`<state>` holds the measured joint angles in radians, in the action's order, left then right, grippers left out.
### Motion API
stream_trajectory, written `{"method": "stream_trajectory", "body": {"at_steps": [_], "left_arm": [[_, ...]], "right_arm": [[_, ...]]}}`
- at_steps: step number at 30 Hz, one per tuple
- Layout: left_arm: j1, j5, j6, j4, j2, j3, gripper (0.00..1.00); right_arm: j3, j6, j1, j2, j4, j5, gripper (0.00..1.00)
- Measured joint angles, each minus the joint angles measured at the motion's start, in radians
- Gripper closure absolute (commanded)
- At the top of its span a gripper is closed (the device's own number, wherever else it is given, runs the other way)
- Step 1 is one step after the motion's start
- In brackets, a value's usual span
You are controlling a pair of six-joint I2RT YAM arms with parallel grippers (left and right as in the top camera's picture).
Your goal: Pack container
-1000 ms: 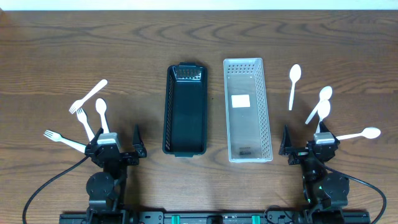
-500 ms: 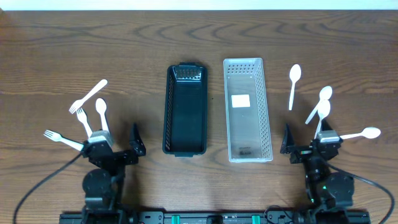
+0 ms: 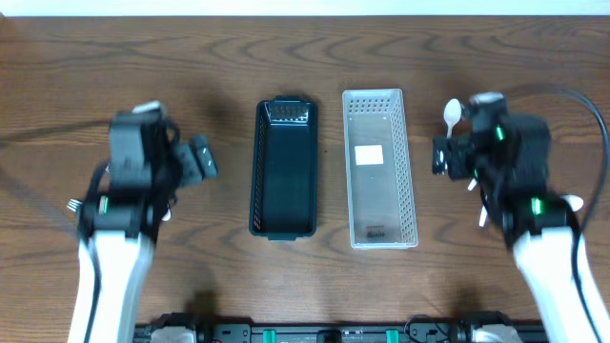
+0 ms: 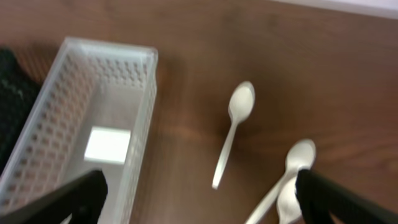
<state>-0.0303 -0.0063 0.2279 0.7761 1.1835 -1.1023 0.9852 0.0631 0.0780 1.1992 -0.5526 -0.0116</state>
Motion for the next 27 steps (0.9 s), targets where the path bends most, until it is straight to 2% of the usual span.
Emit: {"method": "stream_trajectory", "body": {"at_steps": [1, 2, 3, 4, 5, 6, 7, 8, 11, 12, 13, 14, 19, 24, 27], "left_arm": [[0.000, 0.001, 0.000, 0.011, 0.055, -0.023, 0.02], [0.000, 0.001, 0.000, 0.013, 0.104, -0.036, 0.02], [0.000, 0.000, 0.000, 0.016, 0.138, -0.040, 0.05], [0.000, 0.000, 0.001, 0.019, 0.173, -0.042, 0.13], [0.000, 0.001, 0.002, 0.025, 0.211, -0.043, 0.18], [0.000, 0.000, 0.002, 0.028, 0.237, -0.043, 0.29], [0.000, 0.001, 0.002, 0.029, 0.267, -0.043, 0.38], [0.000, 0.001, -0.002, 0.029, 0.296, -0.043, 0.47], [0.000, 0.002, -0.010, 0.028, 0.364, -0.043, 0.55], [0.000, 0.003, -0.011, 0.027, 0.386, -0.043, 0.60], [0.000, 0.003, -0.015, 0.027, 0.409, -0.043, 0.70], [0.000, 0.003, -0.013, 0.027, 0.429, -0.043, 0.74], [-0.003, 0.003, -0.014, 0.027, 0.520, -0.043, 0.81], [-0.017, 0.023, -0.014, 0.027, 0.587, -0.043, 0.81], [-0.033, 0.066, -0.011, 0.027, 0.597, -0.043, 0.93]], "right_arm": [[0.042, 0.000, 0.000, 0.047, -0.038, 0.000, 0.01], [0.079, 0.000, 0.000, 0.095, -0.057, 0.000, 0.07], [0.100, 0.004, 0.000, 0.130, -0.061, 0.000, 0.20], [0.112, 0.007, 0.000, 0.154, -0.063, 0.000, 0.27], [0.118, 0.006, 0.000, 0.179, -0.065, 0.000, 0.39], [0.119, 0.008, 0.000, 0.195, -0.070, 0.000, 0.59], [0.119, 0.008, 0.000, 0.217, -0.077, 0.000, 0.74], [0.119, 0.003, 0.000, 0.236, -0.081, 0.000, 0.81], [0.119, -0.004, 0.000, 0.281, -0.082, 0.000, 0.89], [0.119, -0.004, 0.000, 0.294, -0.083, 0.000, 0.92], [0.119, -0.007, 0.000, 0.309, -0.084, -0.002, 0.96], [0.119, -0.010, 0.000, 0.323, -0.088, -0.003, 0.97], [0.119, -0.016, 0.001, 0.394, -0.101, -0.024, 0.96], [0.119, -0.016, 0.008, 0.459, -0.102, -0.050, 0.97], [0.119, -0.016, 0.021, 0.480, -0.101, -0.099, 0.97]]}}
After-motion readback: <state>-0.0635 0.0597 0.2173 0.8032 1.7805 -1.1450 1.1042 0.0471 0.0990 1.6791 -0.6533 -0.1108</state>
